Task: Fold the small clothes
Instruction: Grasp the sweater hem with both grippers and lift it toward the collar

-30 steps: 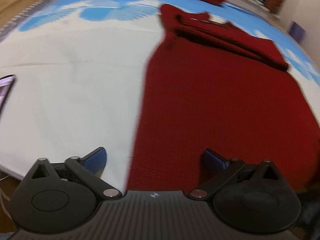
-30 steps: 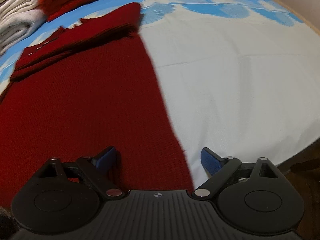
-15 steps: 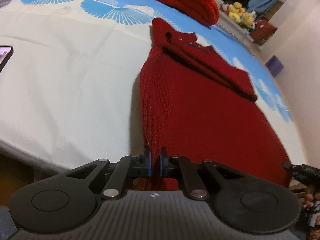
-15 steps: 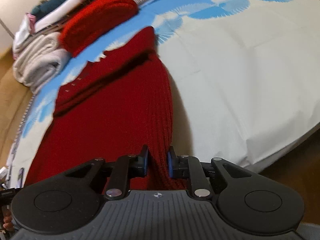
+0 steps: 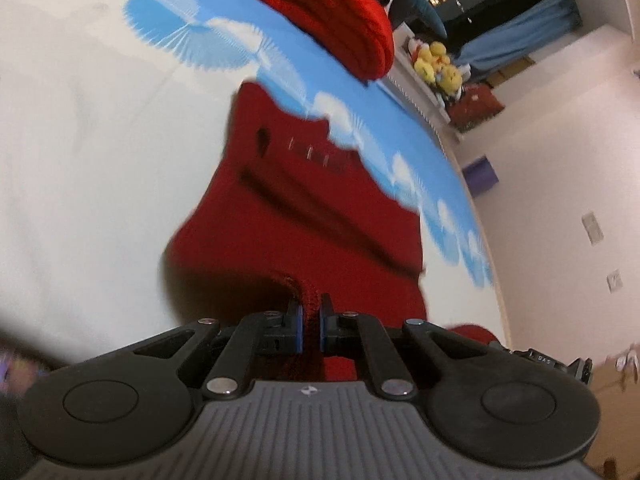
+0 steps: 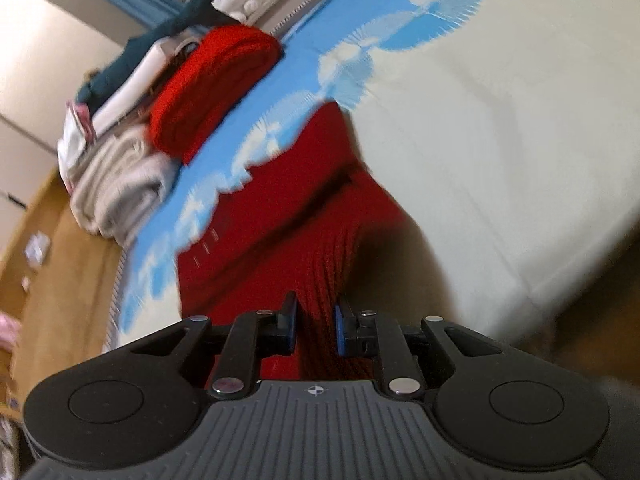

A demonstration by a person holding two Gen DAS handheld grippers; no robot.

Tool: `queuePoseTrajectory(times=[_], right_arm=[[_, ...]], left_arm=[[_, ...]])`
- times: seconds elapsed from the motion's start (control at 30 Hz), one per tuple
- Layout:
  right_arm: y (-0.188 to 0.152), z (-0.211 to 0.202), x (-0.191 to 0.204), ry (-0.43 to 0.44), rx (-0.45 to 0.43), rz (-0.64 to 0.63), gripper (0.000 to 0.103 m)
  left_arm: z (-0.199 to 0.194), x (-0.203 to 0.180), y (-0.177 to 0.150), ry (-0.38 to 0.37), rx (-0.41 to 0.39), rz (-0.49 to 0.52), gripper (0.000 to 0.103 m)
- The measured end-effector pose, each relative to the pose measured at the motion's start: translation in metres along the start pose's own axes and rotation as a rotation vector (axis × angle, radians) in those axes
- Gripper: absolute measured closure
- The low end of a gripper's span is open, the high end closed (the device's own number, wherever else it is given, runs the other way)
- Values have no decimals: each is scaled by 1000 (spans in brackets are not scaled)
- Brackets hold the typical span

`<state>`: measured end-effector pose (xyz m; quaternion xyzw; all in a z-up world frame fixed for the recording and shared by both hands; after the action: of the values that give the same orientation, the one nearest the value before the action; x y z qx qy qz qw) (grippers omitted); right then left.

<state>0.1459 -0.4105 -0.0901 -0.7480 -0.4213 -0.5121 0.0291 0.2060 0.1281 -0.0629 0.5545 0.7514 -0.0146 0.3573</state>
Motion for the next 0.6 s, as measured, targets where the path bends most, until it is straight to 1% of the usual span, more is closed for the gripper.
queuePoseTrajectory(times=[0.03, 0.07, 0.1, 0.13, 0.17, 0.2, 0.23, 0.27, 0.3, 0.37, 0.4, 0.43, 0.47, 0.53, 0.6], right_arm=[[22, 20, 4, -3, -10, 18, 85], [47, 44, 5, -14, -17, 44, 85], [72, 69, 3, -49, -34, 88, 84], [95, 94, -4, -103, -68, 162, 82], [114, 114, -13, -158, -111, 244, 80], [133, 132, -23, -217, -175, 297, 72], [146, 143, -29, -265, -219, 310, 51], [154, 151, -33, -293, -234, 312, 39], [158, 155, -34, -276, -231, 295, 28], [155, 154, -30, -190, -205, 230, 27], [151, 153, -30, -162, -191, 194, 23], [144, 150, -30, -159, -177, 156, 20], [137, 147, -33, -175, -171, 125, 20], [125, 143, -39, -213, -164, 90, 20], [113, 142, -44, -250, -139, 73, 20]], left_arm=[[16, -9, 26, -1, -6, -8, 96], [34, -13, 54, 16, -12, -42, 96], [54, -14, 83, 34, -27, -82, 95], [78, -12, 116, 67, -56, -137, 94], [98, -5, 143, 108, -76, -209, 91], [114, 5, 163, 143, -80, -289, 88], [131, 11, 179, 166, -53, -348, 82], [142, 11, 190, 169, -30, -358, 72], [147, 9, 197, 184, -35, -338, 63], [141, 3, 202, 264, -95, -257, 9], [134, 2, 200, 298, -134, -225, 3], [127, 4, 196, 305, -164, -215, 1], [120, 7, 188, 290, -183, -209, 1], [113, 13, 169, 238, -146, -220, 1], [110, 21, 153, 226, -119, -217, 1]])
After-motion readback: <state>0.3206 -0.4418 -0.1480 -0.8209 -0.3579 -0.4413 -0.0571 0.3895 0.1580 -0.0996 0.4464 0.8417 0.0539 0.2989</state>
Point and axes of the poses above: each gripper's, at about its wrist camera, not at the fingertips, and z roughly the way its jaws point, x to its left, y to its top, the point moved 5 cm from there along z, roughly the way its jaws point, and after that the axes turned 10 degrees about y, right-handed, at the moved point
